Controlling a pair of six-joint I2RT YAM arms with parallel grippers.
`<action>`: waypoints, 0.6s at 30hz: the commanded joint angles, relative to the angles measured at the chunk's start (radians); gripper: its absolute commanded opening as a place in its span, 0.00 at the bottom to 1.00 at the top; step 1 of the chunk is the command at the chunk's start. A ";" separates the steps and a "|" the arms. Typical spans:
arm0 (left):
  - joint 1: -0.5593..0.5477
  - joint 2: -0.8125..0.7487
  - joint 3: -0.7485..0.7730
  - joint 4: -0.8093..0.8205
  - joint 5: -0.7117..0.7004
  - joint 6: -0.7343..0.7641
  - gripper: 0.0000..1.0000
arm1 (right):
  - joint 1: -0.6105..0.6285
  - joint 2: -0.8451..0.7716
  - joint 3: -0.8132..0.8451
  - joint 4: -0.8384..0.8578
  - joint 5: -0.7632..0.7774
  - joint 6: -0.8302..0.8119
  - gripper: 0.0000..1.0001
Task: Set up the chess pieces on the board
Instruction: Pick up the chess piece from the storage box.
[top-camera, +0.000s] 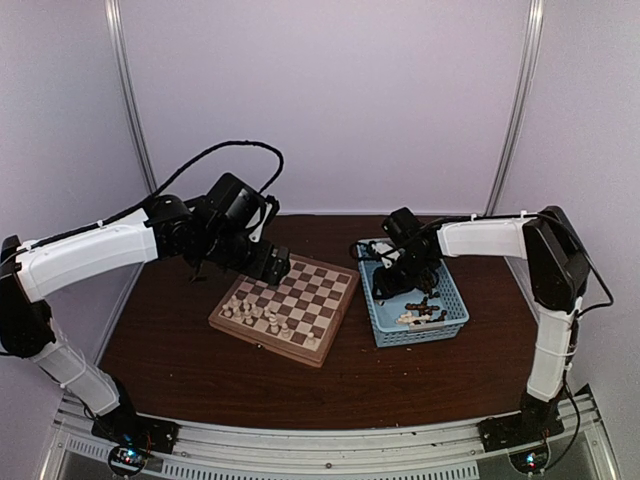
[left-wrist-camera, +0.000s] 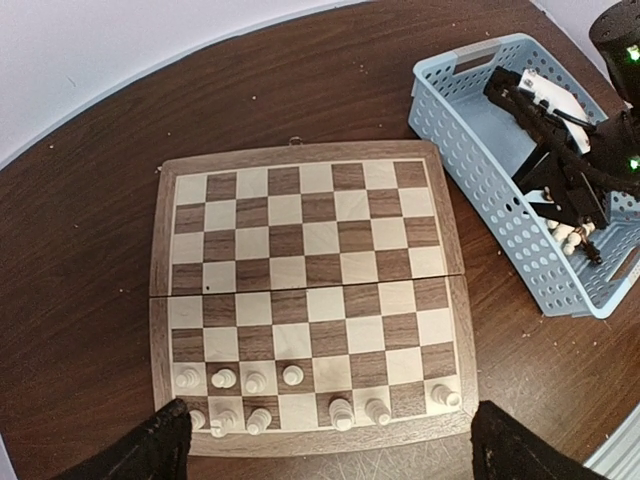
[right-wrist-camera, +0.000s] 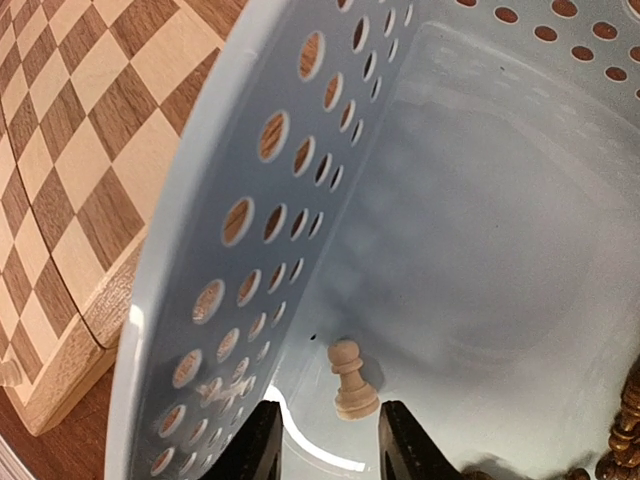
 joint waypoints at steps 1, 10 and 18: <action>0.007 -0.030 0.009 0.003 -0.009 -0.009 0.98 | -0.003 0.024 -0.002 0.012 0.024 -0.057 0.36; 0.007 -0.030 0.026 -0.008 -0.013 -0.010 0.98 | 0.000 0.083 -0.002 0.037 0.075 -0.093 0.32; 0.008 -0.035 0.020 -0.010 -0.025 -0.010 0.98 | 0.026 0.053 -0.046 0.058 0.212 -0.176 0.18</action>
